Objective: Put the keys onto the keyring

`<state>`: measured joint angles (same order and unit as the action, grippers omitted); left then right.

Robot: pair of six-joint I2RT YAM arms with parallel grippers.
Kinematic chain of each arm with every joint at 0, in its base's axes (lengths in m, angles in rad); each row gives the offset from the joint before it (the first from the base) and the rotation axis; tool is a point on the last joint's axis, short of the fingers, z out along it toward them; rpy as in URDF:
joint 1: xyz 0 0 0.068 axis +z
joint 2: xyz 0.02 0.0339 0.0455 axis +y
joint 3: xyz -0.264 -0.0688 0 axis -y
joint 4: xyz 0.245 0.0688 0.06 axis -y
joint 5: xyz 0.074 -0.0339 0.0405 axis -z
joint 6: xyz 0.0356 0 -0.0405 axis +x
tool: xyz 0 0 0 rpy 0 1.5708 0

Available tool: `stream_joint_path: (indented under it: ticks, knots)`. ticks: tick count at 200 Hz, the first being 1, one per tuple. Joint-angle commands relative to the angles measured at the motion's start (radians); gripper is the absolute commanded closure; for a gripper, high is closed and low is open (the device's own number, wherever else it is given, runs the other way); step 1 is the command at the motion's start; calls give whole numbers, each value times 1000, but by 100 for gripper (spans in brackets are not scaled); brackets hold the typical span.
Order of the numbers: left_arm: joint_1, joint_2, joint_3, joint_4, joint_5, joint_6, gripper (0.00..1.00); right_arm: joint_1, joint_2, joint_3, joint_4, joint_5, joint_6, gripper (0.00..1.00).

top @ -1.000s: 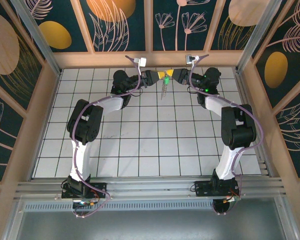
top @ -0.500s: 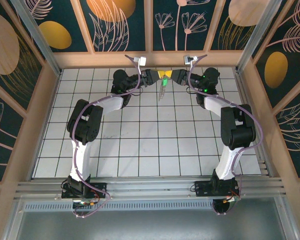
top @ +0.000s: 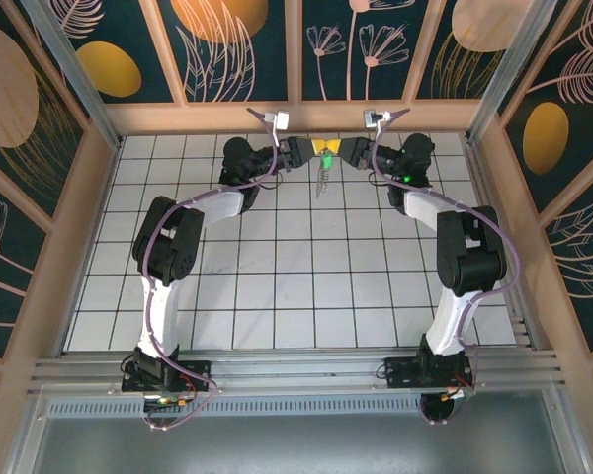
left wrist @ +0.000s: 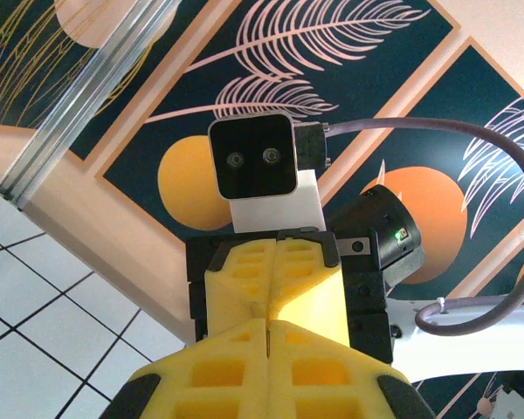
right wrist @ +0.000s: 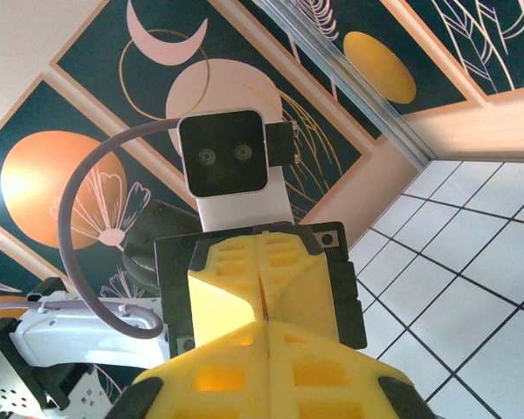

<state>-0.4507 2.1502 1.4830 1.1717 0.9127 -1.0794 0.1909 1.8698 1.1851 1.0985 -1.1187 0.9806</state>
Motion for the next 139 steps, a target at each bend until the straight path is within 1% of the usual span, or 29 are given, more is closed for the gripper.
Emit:
stream_joint_path:
  ticks: [1,7,17,42,64,83,89,119,139]
  knots:
    - [-6,5,8,97,-9,-26,100,-22,-77,-46,19,-5,-29,70]
    - [-7,2,5,104,-8,-32,100,-33,-91,-62,22,6,-30,65]
    - [-6,-2,-2,111,-7,-36,100,-49,-120,-99,35,20,-32,61]
    - [-6,-16,-20,118,-5,-39,100,-70,-200,-194,34,56,-74,60]
    - [-6,-29,-38,123,-1,-42,100,-71,-257,-279,3,99,-145,60]
    - [-6,-41,-49,135,6,-51,100,-71,-288,-338,5,106,-186,59]
    - [-6,-46,-52,142,6,-57,100,-69,-293,-351,7,105,-196,58]
    - [-6,-61,-74,195,10,-93,100,-60,-298,-369,9,88,-244,54]
    - [-9,-70,-82,210,14,-102,100,-47,-272,-353,14,80,-258,52]
